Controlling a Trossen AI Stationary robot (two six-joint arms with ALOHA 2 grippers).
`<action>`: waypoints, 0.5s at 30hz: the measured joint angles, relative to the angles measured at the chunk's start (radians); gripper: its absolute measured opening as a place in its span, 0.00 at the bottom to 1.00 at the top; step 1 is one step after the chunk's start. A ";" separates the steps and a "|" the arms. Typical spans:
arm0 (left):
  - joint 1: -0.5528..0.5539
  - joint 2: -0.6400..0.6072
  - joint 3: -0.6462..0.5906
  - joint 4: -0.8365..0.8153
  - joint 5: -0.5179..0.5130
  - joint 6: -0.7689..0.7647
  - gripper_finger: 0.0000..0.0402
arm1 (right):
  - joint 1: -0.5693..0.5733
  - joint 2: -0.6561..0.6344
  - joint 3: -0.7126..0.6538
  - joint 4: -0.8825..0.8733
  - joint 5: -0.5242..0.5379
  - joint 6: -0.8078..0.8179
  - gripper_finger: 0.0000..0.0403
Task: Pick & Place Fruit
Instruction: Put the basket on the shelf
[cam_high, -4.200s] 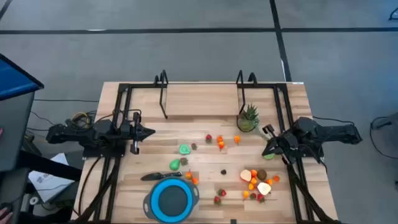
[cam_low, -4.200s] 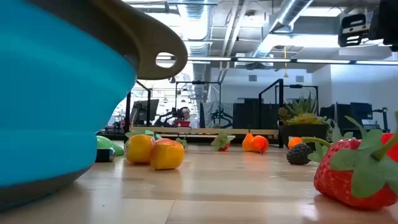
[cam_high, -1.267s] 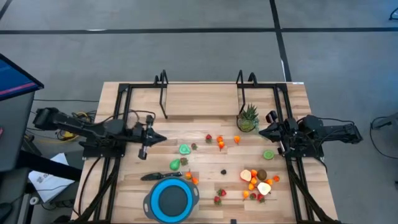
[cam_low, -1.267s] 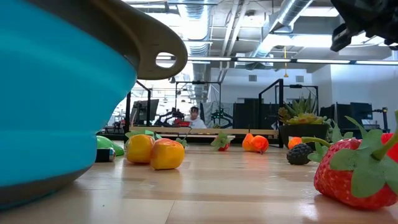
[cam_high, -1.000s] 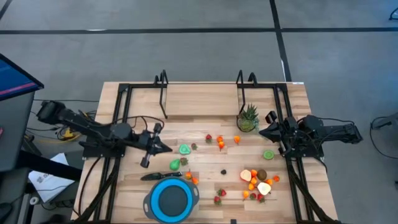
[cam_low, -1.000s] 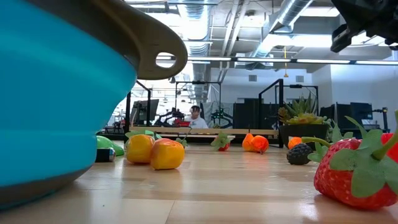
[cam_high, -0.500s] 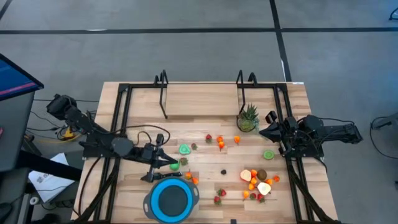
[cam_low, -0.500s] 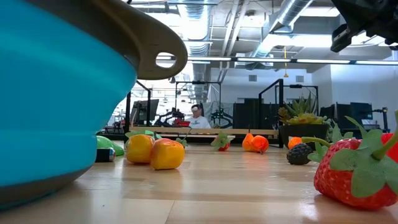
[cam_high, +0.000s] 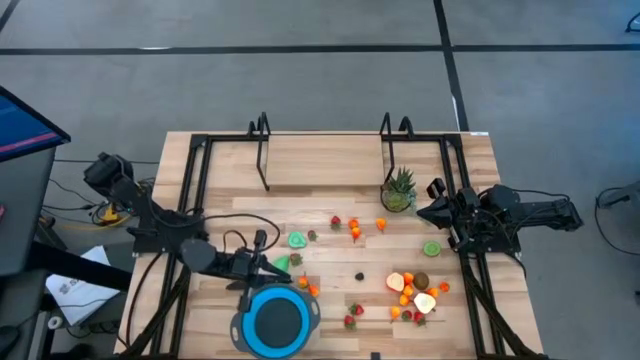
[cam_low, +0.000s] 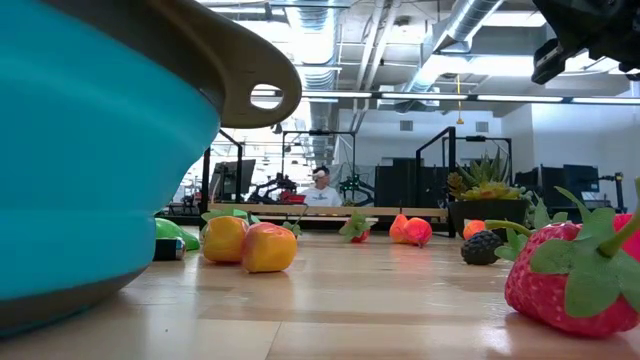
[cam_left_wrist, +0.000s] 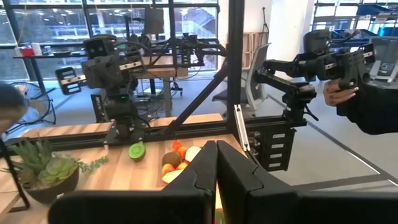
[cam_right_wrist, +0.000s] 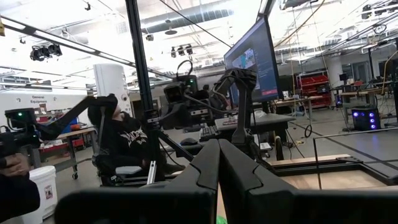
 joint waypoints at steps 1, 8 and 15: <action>-0.005 0.011 0.009 0.000 0.000 0.000 0.00 | 0.000 0.000 0.000 0.000 0.000 0.000 0.00; -0.047 0.092 0.076 0.001 0.000 0.000 0.00 | 0.000 0.000 0.000 0.000 0.000 0.000 0.00; -0.104 0.165 0.144 0.000 -0.009 0.000 0.00 | 0.000 0.000 0.000 0.000 0.000 0.000 0.00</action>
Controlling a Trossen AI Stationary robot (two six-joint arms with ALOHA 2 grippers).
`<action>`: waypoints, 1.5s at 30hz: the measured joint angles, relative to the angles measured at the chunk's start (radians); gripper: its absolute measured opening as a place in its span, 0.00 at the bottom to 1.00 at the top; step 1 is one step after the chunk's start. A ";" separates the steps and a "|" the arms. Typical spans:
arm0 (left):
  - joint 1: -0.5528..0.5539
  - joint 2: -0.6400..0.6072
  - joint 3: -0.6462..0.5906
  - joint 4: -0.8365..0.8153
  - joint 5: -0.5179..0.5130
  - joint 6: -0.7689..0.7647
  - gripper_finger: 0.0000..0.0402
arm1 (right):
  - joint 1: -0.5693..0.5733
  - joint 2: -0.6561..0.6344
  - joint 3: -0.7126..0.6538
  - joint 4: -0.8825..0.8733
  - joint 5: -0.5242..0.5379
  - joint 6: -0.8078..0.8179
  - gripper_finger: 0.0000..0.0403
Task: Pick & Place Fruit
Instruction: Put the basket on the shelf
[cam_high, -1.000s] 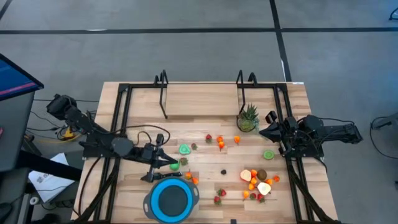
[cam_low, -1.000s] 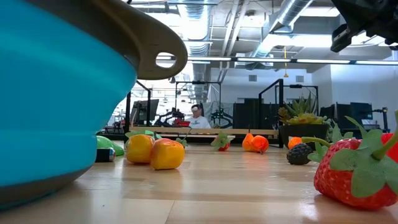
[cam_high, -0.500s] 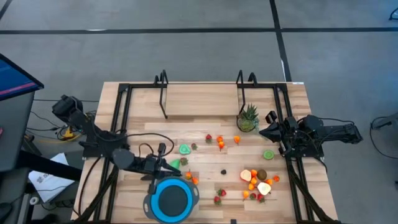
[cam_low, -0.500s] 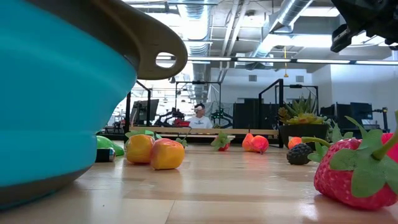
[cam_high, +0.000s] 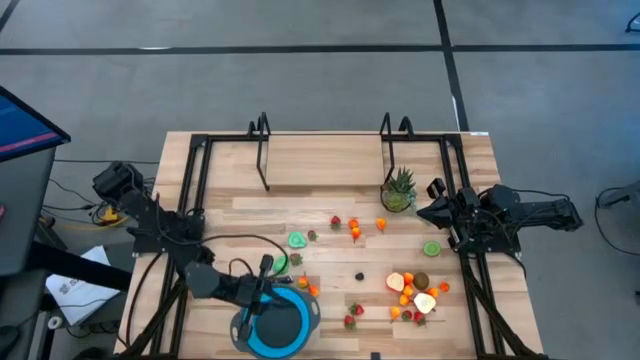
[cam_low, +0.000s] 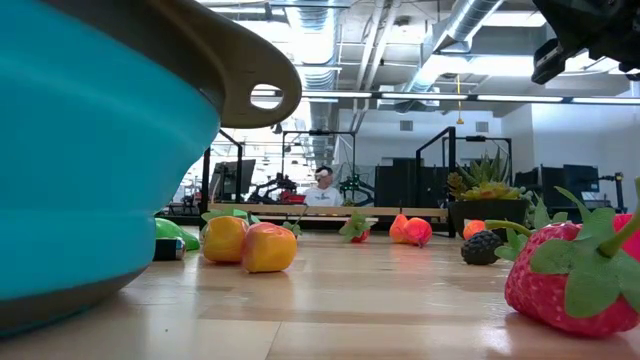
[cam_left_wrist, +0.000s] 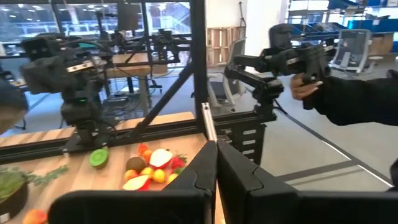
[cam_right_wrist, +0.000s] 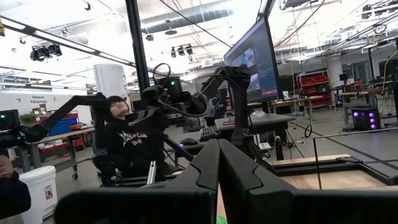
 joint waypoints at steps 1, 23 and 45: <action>-0.008 0.008 0.010 0.000 -0.001 0.000 0.00 | 0.000 0.000 0.000 0.000 0.000 0.000 0.00; -0.127 0.050 0.055 -0.241 -0.098 -0.169 0.00 | 0.000 0.000 0.000 -0.001 0.000 0.003 0.00; -0.167 0.011 0.087 -0.356 -0.017 -0.323 0.00 | -0.003 0.000 0.000 -0.020 0.001 0.077 0.00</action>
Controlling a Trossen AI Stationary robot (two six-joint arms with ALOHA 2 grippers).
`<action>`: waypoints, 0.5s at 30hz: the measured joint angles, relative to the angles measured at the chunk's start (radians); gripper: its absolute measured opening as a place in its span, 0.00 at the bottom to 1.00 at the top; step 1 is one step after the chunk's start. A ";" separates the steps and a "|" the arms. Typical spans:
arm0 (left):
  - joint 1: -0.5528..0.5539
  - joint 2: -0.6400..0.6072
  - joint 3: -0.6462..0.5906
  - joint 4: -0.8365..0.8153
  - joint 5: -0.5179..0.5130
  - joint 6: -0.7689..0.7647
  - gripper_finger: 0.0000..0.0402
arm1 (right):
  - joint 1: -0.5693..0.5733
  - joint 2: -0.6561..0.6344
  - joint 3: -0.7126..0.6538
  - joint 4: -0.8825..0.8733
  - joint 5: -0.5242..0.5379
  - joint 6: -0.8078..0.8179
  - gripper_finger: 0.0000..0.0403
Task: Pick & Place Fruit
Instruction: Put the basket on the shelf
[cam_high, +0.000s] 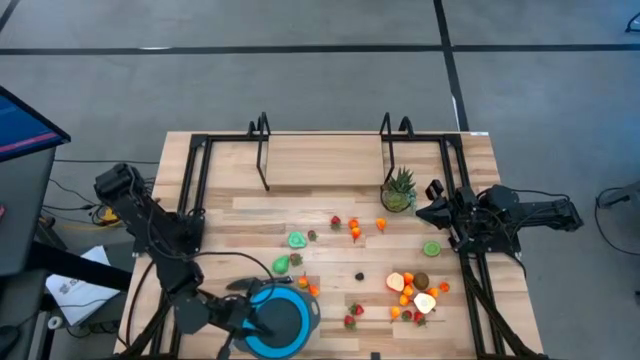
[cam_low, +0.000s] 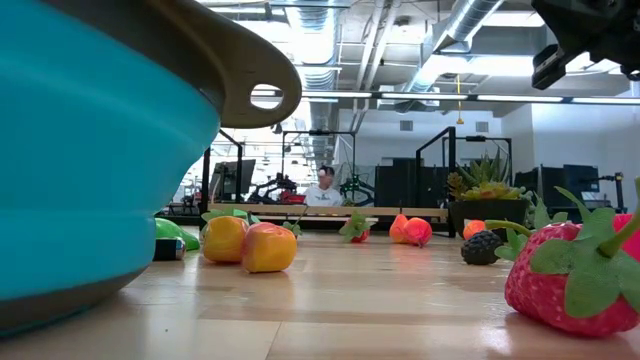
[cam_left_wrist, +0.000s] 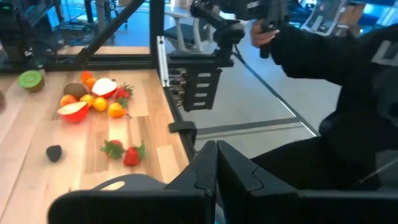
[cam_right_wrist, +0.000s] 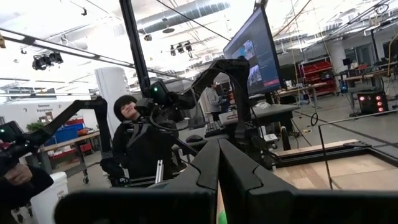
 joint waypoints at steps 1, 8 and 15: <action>-0.002 -0.005 0.014 -0.020 0.000 0.003 0.00 | 0.000 0.000 0.000 0.000 0.000 -0.001 0.00; -0.010 -0.006 0.125 -0.307 -0.003 -0.095 0.00 | 0.000 0.000 0.000 -0.005 0.000 -0.006 0.00; -0.009 -0.006 0.141 -0.496 -0.006 -0.176 0.00 | 0.000 0.000 0.000 -0.027 0.000 -0.002 0.00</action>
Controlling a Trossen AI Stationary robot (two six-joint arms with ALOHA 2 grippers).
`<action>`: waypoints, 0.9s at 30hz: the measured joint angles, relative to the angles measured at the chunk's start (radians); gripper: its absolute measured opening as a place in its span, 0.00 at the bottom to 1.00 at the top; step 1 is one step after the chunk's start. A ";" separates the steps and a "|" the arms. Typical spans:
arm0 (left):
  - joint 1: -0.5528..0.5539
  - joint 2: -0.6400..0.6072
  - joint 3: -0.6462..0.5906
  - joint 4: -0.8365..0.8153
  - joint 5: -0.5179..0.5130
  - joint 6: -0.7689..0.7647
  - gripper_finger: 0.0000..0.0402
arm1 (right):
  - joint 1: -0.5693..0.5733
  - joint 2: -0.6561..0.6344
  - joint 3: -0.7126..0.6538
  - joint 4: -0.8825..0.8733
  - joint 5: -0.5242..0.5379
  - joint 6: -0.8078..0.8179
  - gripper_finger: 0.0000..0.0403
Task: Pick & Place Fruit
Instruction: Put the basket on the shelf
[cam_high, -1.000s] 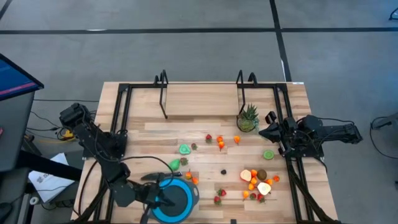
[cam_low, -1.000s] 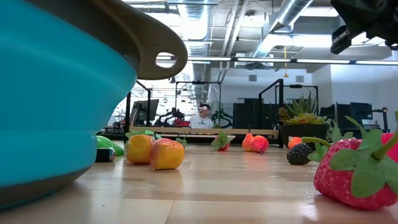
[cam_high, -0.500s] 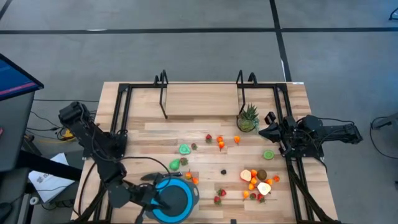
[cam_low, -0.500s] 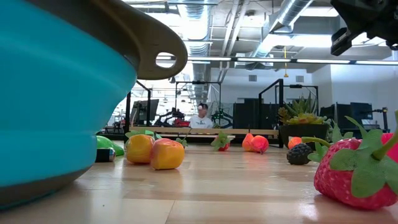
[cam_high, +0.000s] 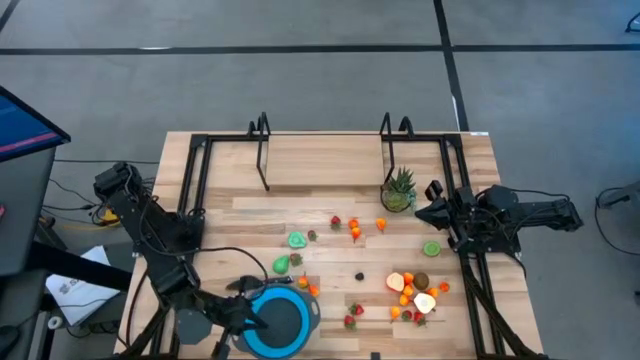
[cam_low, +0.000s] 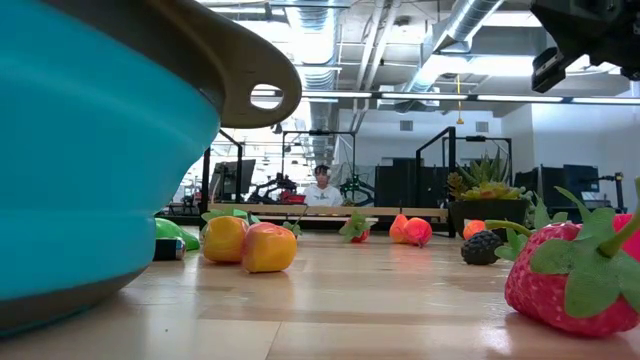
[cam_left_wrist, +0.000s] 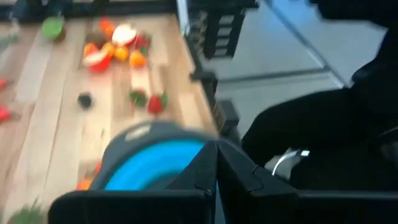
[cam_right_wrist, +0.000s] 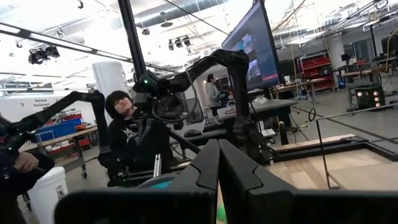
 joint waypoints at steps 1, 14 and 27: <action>0.000 0.000 0.000 -0.032 0.005 -0.029 0.00 | 0.000 0.000 0.000 -0.003 0.000 0.004 0.00; -0.003 0.036 0.000 0.020 0.118 -0.260 0.00 | 0.000 0.000 0.000 -0.138 0.125 0.099 0.00; -0.012 0.257 0.192 0.092 0.162 -0.183 0.00 | 0.015 0.000 0.000 -0.142 0.130 0.100 0.00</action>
